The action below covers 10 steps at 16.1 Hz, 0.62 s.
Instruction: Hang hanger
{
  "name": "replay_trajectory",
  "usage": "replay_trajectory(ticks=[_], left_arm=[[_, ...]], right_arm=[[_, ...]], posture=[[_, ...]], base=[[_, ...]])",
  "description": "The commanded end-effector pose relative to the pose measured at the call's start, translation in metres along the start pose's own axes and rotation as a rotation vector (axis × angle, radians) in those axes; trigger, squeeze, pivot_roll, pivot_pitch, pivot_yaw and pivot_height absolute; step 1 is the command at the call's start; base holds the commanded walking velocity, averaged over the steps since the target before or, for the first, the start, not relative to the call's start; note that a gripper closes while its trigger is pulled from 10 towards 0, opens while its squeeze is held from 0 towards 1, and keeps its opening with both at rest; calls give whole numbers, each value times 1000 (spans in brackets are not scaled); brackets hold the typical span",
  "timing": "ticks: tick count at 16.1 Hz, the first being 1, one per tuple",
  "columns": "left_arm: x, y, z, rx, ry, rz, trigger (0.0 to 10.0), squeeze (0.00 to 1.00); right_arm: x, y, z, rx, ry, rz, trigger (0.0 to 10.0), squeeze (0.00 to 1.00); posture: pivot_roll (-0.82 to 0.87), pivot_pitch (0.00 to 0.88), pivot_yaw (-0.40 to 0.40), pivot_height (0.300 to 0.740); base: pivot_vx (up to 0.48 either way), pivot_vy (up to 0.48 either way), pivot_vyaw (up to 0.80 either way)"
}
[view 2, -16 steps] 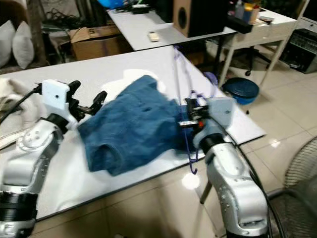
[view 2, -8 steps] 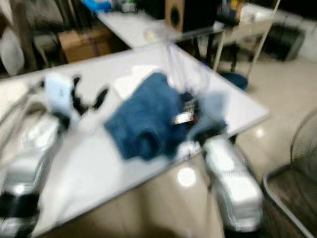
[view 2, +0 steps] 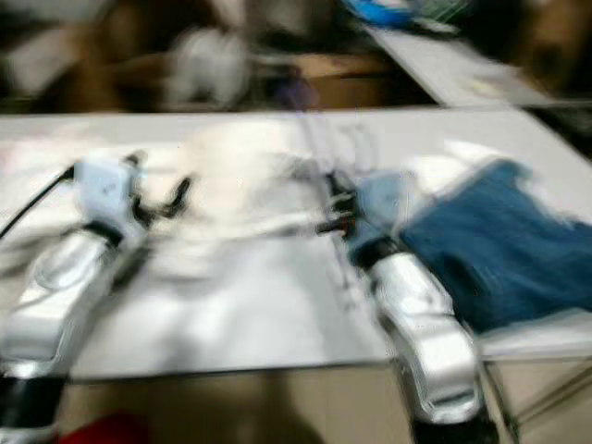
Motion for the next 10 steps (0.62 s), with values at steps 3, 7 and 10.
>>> replay_trajectory(ticks=[3,7,10], left_arm=[[6,-21,0,-3,-3,-58,10000,47],[6,-28,-5,-27,15,-111,10000,0],[6,-31,-13,-40,41,-122,10000,0]], right_arm=[[-8,-18,-7,-16,23,-66,10000,0],[-19,-32,-20,2,70,-125,10000,0],[-29,-39,-33,20,118,-173,10000,0]], posture=[[-169,0,49,740],[-173,0,50,740],[-181,0,53,740]], base=[[0,-480,0],[0,-120,0],[0,87,-467]])
Point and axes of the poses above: a point about 5 cm out from each wrist's last joint towards the gripper, its own x axis pointing out of the wrist towards the gripper, its own z axis along the axis of the wrist's last joint, y = z × x, the point moved 6 cm from there along x, pointing out of the wrist towards the gripper, and after that the axes turned 9 degrees about -x, right-handed, at the moved point
